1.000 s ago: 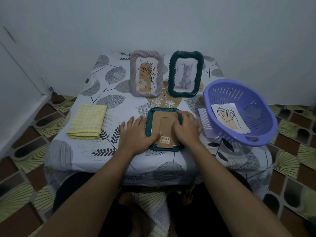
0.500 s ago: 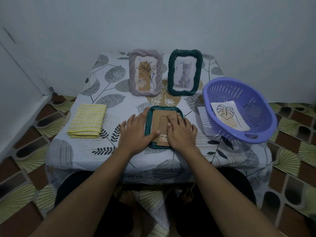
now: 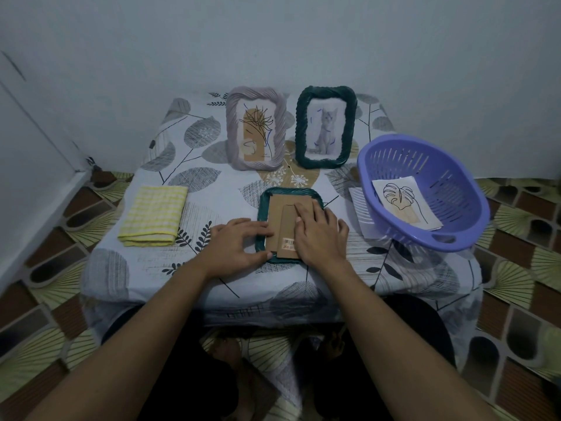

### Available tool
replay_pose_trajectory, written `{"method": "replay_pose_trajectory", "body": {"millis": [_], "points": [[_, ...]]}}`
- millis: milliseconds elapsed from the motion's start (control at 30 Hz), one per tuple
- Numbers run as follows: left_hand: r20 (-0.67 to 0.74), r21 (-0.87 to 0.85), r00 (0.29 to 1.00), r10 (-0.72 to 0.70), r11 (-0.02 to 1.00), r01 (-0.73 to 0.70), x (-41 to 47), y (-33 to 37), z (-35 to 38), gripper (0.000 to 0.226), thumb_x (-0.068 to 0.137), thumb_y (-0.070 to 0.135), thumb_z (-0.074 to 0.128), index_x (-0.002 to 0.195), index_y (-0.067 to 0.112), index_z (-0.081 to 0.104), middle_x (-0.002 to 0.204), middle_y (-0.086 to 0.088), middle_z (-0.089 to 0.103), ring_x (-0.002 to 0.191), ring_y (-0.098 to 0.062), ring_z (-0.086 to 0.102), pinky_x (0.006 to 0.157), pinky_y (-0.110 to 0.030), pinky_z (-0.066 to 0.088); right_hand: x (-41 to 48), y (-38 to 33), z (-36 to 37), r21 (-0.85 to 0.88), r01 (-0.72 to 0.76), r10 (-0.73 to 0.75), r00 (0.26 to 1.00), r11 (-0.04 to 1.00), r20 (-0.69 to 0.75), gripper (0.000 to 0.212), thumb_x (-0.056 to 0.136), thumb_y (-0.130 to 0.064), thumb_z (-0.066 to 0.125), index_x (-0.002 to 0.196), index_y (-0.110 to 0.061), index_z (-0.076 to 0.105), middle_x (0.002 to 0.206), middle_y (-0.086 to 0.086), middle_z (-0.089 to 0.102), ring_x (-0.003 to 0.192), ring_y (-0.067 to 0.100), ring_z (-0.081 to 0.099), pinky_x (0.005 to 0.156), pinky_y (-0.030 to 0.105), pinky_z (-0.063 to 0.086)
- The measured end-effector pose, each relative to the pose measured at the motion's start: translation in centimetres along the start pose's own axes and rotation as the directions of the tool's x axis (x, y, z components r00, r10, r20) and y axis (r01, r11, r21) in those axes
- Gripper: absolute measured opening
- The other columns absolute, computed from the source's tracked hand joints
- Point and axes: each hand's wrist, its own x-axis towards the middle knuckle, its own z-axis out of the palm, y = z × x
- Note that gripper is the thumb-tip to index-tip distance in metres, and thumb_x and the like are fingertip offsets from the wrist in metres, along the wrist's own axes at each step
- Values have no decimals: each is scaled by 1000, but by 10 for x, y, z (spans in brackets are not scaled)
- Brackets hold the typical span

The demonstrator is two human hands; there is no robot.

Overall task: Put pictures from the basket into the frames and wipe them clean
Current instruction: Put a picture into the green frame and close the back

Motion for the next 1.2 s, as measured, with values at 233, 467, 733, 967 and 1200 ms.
{"method": "replay_pose_trajectory", "body": {"millis": [233,467,733,967,1200], "points": [[95,332,991,90,936,-117,11,18,-13,44,87,59,63,125,39,64,140,27,50,141,-7,30,110,-41,8,0,1,-1,-11,11,-11,1000,1000,0,48,105,-43,22,152,-40,27,165,-1,18,149,25,16,119,53,11],[-1,472,961,277,847,-244,3,21,-6,25,93,49,61,111,35,71,111,19,68,119,-9,51,100,-46,13,0,0,-1,-13,9,-9,1000,1000,11,48,104,-43,22,153,-41,26,166,-2,16,149,25,16,119,53,10],[-220,283,965,145,956,-79,-2,20,8,16,88,43,61,95,37,74,98,22,70,102,-14,56,92,-44,19,1,0,0,-11,7,-7,1000,1000,8,48,104,-43,22,152,-41,27,166,-2,17,149,26,16,119,53,10],[-199,-63,974,-112,993,102,4,18,6,11,92,43,65,99,43,73,94,36,52,113,-5,43,96,-35,18,0,0,-1,-15,10,-9,1000,1000,11,48,104,-43,22,152,-40,27,166,-2,17,149,25,16,119,54,10],[-288,-72,936,-204,979,191,10,19,19,58,91,60,35,140,30,48,143,5,52,139,-21,31,101,-42,18,0,-1,-2,-9,3,-3,1000,1000,18,48,104,-43,21,152,-40,26,166,-2,16,150,25,15,119,54,9]]}}
